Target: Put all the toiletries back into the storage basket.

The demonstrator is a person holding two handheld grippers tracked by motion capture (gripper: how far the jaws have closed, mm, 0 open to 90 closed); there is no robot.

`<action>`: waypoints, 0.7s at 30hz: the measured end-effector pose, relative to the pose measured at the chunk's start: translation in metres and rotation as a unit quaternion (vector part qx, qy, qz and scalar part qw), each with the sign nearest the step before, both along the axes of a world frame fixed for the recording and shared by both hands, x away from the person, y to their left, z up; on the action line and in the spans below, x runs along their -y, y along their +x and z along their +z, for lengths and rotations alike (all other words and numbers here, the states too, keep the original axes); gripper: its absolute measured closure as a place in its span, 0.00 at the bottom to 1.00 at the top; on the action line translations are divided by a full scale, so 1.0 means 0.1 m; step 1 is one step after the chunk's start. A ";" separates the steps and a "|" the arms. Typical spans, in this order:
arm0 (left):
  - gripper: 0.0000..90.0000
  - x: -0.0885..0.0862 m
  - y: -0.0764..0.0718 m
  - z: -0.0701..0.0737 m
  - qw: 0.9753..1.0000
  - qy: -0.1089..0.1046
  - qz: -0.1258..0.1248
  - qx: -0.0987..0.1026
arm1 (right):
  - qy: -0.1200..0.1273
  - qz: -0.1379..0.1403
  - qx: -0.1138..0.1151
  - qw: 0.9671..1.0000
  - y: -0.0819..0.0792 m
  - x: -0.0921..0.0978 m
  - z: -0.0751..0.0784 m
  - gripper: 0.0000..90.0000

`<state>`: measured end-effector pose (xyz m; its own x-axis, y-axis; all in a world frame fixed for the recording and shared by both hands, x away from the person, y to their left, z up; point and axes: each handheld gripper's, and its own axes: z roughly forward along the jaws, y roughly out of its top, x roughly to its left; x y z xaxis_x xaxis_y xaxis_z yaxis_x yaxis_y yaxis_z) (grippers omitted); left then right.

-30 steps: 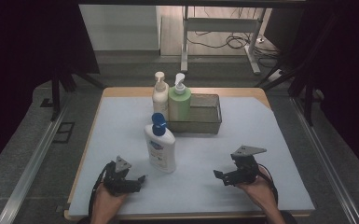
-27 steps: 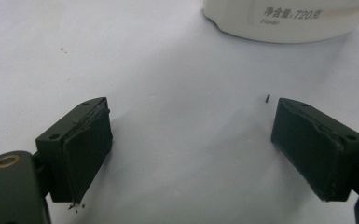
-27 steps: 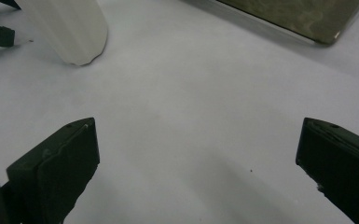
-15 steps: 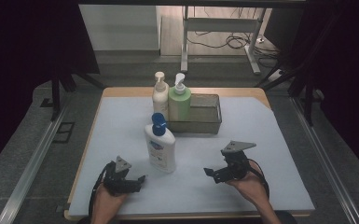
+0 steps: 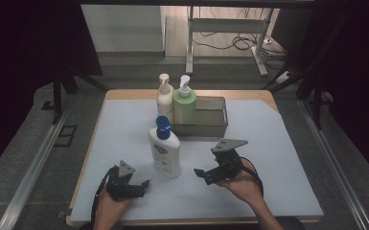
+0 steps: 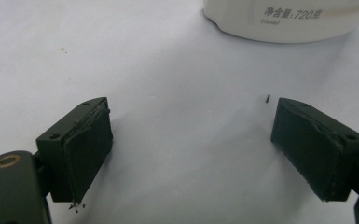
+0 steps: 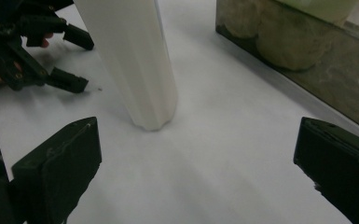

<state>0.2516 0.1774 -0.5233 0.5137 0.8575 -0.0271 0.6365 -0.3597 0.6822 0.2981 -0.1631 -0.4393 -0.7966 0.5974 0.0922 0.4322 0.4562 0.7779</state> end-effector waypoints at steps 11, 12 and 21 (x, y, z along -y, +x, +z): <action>0.14 0.00 0.00 0.00 1.000 -0.002 0.001 0.000 | -0.001 0.015 0.024 1.000 0.06 -0.27 0.13 0.11; 0.14 0.00 0.00 0.00 1.000 -0.002 0.001 0.000 | 0.000 0.019 0.025 1.000 0.06 -0.30 0.14 0.12; 0.14 0.00 0.00 0.00 1.000 -0.002 0.001 0.000 | 0.006 0.035 0.029 0.999 0.10 -0.51 0.22 0.14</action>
<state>0.2517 0.1772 -0.5233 0.5121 0.8584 -0.0302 0.6371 -0.3561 0.6836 0.3078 -0.1120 -0.4169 -0.8401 0.5399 0.0516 0.3538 0.4735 0.8066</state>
